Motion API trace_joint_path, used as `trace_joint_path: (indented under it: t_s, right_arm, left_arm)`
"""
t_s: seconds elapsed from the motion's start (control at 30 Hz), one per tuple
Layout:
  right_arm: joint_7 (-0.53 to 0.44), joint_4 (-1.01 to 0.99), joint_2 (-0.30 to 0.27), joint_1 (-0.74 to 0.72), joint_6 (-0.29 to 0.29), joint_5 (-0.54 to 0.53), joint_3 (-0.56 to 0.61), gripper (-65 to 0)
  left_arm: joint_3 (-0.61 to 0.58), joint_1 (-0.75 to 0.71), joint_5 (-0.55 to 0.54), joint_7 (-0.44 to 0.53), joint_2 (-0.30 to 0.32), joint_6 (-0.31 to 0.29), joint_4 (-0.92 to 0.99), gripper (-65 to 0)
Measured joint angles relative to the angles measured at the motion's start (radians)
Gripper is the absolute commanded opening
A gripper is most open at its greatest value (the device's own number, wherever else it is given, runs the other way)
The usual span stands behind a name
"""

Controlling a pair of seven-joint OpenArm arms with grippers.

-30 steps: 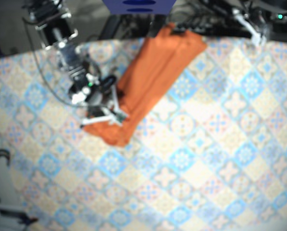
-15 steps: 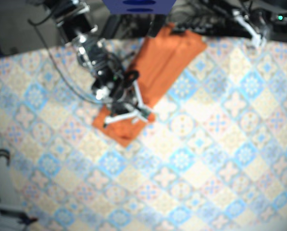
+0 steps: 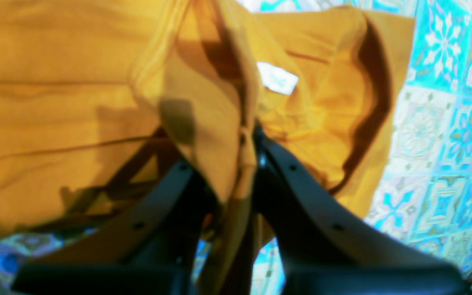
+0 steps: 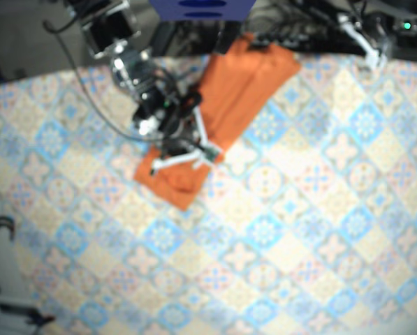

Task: Fold the T-shirt properly
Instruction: 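Lift the strip end and fold it toward the other end, right gripper, then lower the folded end onto the strip with the right gripper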

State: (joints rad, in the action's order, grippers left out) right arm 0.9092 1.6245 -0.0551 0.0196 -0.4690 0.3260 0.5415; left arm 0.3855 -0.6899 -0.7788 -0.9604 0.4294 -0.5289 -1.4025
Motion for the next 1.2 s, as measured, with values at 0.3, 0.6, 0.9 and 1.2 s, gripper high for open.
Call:
trace_joint_path:
  t_s: [0.3,0.6,0.9,1.2]
  right_arm:
    - [-0.002,0.037,0.000,0.049,0.000,0.000,-0.005,-62.4]
    - [0.000,0.043,0.000,0.066,0.001,0.003,0.001,-62.4]
    - [0.000,0.043,0.008,0.092,0.003,0.003,0.001,-62.4]
    - [0.001,0.044,0.045,0.098,0.003,0.008,0.003,-62.4]
  left_arm:
    - [0.000,0.006,0.000,0.000,0.000,0.000,0.000,-25.0]
    - [0.000,0.006,0.000,0.000,0.000,0.000,0.000,-25.0]
    - [0.000,0.008,0.000,0.000,0.000,0.000,0.000,-25.0]
    - [0.000,0.008,0.000,0.000,0.000,0.000,0.000,-25.0]
